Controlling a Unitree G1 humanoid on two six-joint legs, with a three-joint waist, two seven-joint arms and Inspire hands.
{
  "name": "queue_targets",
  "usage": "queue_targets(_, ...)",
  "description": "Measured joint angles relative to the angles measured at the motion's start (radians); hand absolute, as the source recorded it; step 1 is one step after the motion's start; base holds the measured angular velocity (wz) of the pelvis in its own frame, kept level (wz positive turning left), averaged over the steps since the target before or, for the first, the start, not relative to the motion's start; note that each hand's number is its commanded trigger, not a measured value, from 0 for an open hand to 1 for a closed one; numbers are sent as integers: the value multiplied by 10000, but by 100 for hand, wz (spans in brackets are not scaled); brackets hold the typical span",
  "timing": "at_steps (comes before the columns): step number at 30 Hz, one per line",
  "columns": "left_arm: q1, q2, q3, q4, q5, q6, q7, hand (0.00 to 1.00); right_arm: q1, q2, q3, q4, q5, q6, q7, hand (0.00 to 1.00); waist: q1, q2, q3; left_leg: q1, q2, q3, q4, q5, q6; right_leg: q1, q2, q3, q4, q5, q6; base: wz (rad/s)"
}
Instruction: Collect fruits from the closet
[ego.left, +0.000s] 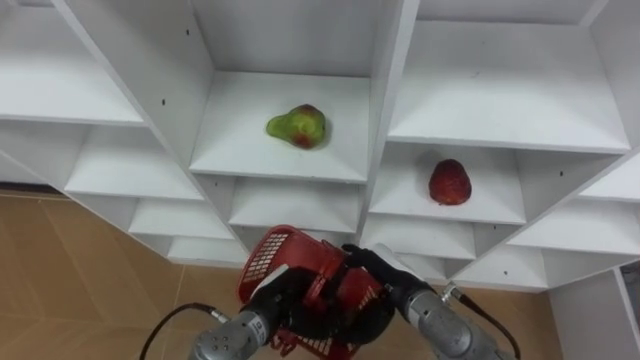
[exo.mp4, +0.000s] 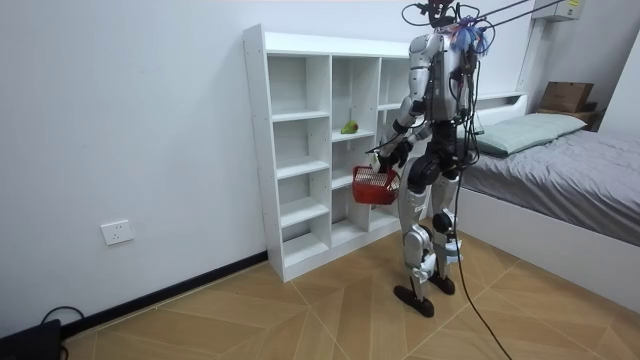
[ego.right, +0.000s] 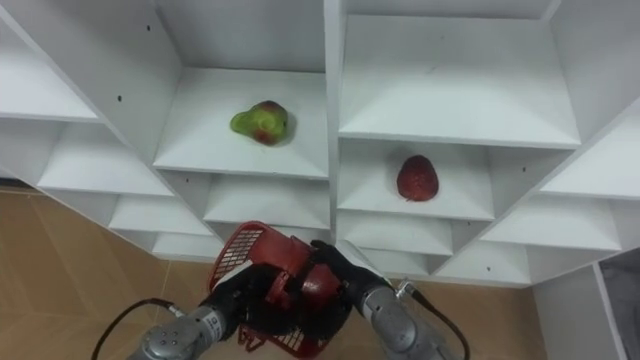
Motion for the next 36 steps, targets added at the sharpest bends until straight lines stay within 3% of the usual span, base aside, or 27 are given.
queue_targets(8,78,84,85,230,-16,-17,180,100,157,33,1,112,-92,1,-2,0,25,-13,8,254,9,4,-34,0,0,258,10,-2,-23,-1,1,0)
queue_targets(17,287,118,835,253,-14,27,277,100,578,-49,-23,-1591,-562,21,110,0,41,-126,-38,418,-4,-26,-3,0,0,441,6,26,7,-1,1,0)
queue_targets(21,396,216,860,517,-24,29,305,100,745,-154,-1,-2619,-449,103,305,0,141,-286,-65,684,2,60,-59,0,0,662,13,10,3,-2,2,-2)
queue_targets(24,561,237,882,749,-146,37,344,100,897,-261,-9,-3331,-454,102,296,0,303,-460,-129,949,7,109,-158,1,0,865,21,43,-24,-3,4,-5)
queue_targets(27,783,236,1025,744,-558,37,494,100,902,-266,9,-3928,-504,111,387,0,340,-597,-108,1178,5,70,-179,0,0,1095,20,45,-33,-4,5,0)
queue_targets(34,903,175,1723,714,-602,33,770,100,878,-261,-7,-5479,-491,168,893,0,420,-711,-137,1447,1,21,-307,14,-13,1372,26,45,-21,-3,5,-1)
queue_targets(36,1009,200,1760,720,-603,34,814,100,873,-429,-22,-6009,-445,231,988,0,492,-730,-135,1558,-3,20,-382,38,-15,1458,27,39,-24,-4,5,0)
